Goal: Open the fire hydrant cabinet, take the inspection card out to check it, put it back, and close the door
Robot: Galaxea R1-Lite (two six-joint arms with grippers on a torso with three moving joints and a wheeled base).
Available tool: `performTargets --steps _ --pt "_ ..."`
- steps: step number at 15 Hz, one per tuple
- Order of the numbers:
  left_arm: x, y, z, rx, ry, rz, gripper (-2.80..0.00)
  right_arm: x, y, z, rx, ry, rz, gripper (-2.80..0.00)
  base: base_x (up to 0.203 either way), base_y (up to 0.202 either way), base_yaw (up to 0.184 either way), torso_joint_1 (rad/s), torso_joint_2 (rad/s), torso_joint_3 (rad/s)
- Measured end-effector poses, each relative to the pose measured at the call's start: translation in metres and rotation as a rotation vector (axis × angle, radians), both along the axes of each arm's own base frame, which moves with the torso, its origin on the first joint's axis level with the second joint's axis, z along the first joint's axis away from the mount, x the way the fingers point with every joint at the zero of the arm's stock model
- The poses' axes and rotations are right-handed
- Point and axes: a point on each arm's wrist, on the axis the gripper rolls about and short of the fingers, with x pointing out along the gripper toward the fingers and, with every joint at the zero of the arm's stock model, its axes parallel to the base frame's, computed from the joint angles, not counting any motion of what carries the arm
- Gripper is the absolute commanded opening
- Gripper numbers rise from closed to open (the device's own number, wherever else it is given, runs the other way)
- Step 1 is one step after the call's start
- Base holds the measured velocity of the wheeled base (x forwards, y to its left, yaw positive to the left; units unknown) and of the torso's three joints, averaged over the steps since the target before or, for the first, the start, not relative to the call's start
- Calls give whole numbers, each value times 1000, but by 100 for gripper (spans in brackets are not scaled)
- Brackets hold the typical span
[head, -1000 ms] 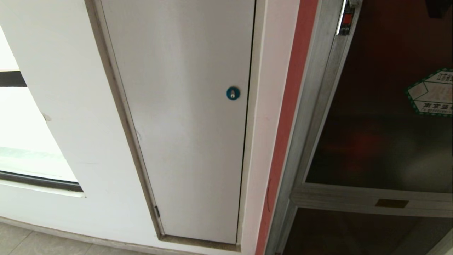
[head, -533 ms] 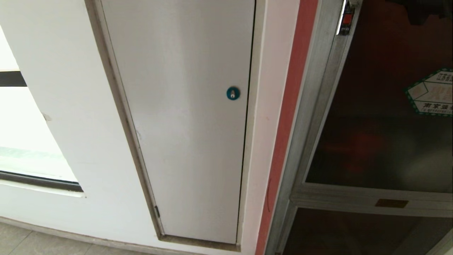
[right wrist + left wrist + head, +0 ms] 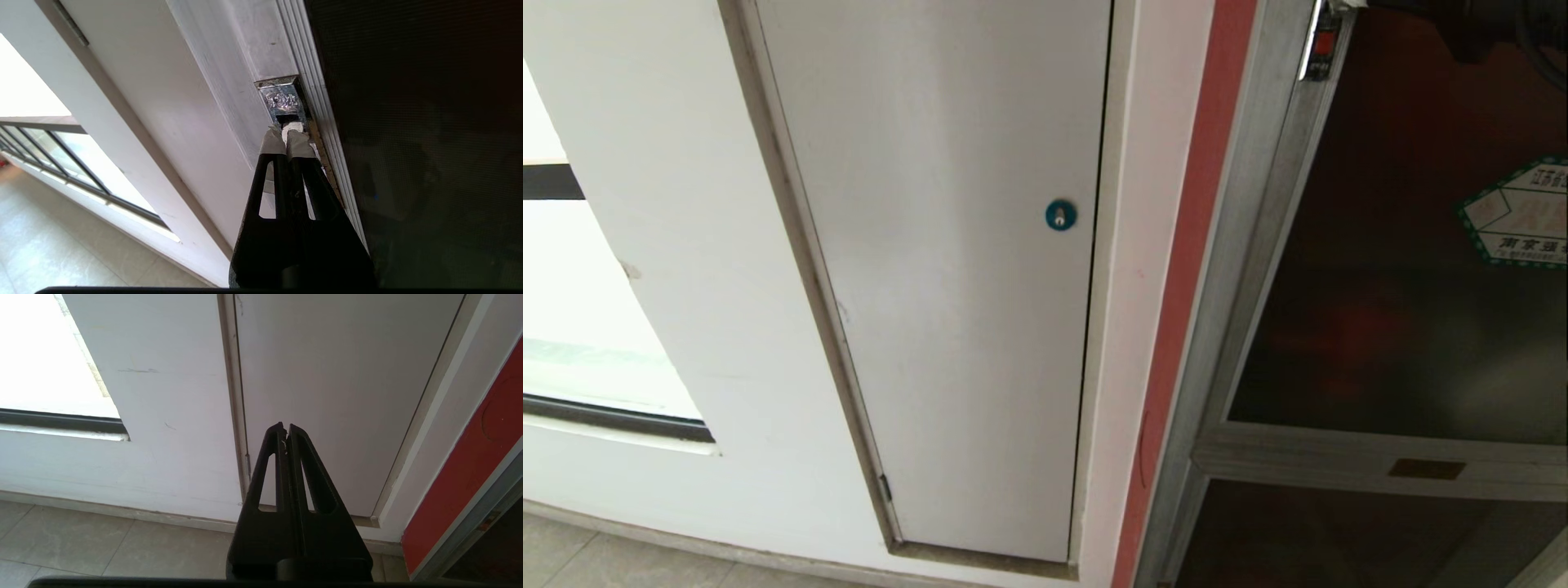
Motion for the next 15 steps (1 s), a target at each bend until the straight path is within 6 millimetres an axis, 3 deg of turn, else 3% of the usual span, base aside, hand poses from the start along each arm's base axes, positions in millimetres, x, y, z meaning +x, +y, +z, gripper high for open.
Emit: performTargets --steps 15 --pt "0 0 0 0 0 0 -280 22 -5 -9 -2 -8 -6 -280 0 0 0 0 0 0"
